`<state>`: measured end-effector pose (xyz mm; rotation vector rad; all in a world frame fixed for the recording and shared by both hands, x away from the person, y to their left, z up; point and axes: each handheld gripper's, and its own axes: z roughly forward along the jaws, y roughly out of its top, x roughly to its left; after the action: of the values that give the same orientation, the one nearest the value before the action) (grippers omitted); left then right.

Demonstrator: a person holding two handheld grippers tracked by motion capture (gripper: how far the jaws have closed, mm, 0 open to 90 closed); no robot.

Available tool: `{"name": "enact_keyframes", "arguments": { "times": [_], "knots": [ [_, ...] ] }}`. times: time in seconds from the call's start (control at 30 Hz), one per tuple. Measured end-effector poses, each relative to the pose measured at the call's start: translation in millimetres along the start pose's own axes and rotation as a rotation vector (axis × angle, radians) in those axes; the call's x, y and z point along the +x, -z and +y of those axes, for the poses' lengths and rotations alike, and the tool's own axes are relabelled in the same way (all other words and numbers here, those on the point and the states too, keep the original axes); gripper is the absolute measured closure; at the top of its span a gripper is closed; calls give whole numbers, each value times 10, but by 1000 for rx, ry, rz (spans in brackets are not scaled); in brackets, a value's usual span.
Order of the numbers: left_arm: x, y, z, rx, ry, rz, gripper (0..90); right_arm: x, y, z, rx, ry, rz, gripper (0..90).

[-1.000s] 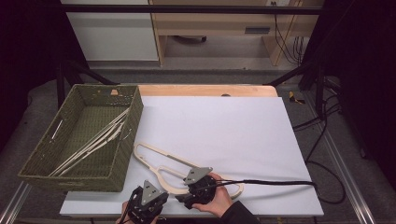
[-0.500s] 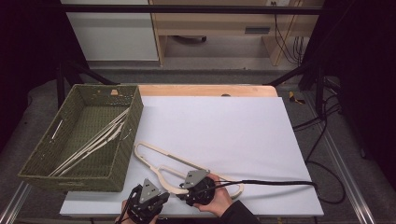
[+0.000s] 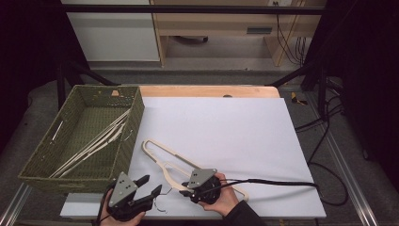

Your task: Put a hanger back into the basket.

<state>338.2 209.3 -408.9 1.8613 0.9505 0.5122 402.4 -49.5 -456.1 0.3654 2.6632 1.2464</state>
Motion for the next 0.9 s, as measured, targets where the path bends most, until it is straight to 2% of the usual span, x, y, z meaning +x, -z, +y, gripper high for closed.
{"name": "enact_keyframes", "arguments": {
  "times": [0.13, 0.27, 0.57, 0.67, 0.9],
  "knots": [
    [101, 18, 1, -29, 17, -36, 312, -21, 75, 41, -20, 2, -6, 749],
    [130, 6, 3, -35, 20, -53, 247, -45, 119, 62, -12, 4, -11, 752],
    [201, 45, 42, -72, 10, -75, 201, -102, 233, 108, -12, -7, -52, 765],
    [228, 43, 51, -71, 9, -68, 171, -123, 281, 129, -16, -8, -71, 772],
    [272, -7, 106, -48, -30, -72, 156, -176, 398, 184, -23, -10, -133, 799]
  ]
}}
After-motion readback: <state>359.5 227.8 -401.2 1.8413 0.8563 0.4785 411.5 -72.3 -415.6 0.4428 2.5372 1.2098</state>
